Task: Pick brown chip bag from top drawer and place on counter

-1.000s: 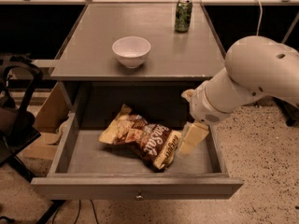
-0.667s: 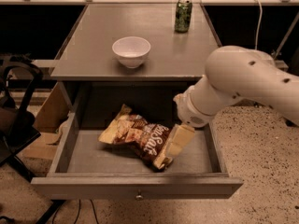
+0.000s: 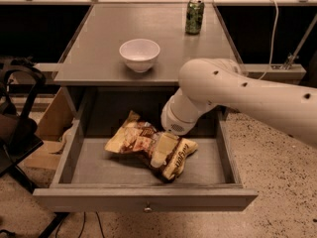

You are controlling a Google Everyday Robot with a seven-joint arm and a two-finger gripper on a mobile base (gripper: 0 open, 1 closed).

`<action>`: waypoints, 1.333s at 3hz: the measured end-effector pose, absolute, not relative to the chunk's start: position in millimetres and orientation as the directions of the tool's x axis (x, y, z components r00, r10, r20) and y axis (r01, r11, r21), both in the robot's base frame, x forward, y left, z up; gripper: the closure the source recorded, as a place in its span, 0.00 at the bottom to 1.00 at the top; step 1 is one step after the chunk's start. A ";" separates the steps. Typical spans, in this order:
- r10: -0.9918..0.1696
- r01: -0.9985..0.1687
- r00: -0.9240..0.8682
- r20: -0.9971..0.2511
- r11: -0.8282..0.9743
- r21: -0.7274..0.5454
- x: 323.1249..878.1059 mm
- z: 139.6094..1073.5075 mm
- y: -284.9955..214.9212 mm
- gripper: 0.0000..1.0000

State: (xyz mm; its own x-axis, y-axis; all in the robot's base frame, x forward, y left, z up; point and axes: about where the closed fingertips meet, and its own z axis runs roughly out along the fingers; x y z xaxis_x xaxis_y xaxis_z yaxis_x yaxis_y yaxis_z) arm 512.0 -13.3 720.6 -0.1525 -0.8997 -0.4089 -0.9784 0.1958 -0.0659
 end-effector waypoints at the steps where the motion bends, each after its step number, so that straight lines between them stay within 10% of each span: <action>1: -0.900 -0.978 -0.167 -0.402 0.205 -0.051 533.3 689.0 6.6 0.00; 2: -0.917 -0.977 -0.173 -0.360 0.205 -0.053 561.9 647.1 16.6 0.01; 4: -0.917 -0.978 -0.172 -0.360 0.204 -0.052 561.5 646.9 16.9 0.46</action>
Offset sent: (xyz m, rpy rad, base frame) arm 0.0817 0.0367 -0.1097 -0.0925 0.0206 -0.0238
